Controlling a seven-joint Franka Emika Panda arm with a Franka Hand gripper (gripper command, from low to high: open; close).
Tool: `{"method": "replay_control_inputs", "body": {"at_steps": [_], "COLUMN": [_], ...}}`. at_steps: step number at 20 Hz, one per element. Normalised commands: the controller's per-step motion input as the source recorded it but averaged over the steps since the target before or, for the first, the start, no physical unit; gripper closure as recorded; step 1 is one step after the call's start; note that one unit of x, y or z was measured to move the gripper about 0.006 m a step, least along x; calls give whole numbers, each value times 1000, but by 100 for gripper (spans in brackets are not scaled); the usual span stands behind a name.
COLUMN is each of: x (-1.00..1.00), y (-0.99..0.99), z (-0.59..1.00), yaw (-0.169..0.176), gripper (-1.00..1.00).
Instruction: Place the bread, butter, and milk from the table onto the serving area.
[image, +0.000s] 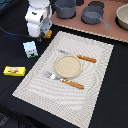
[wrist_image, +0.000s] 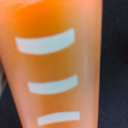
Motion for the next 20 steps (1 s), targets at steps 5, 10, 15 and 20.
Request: {"method": "replay_control_inputs", "body": {"at_steps": [5, 10, 15, 20], "x": [0, 467, 723, 730], "y": [0, 47, 0, -40], "z": [29, 878, 1000, 882], "yaw": [0, 0, -12, -12], "gripper": [100, 100, 100, 100]}}
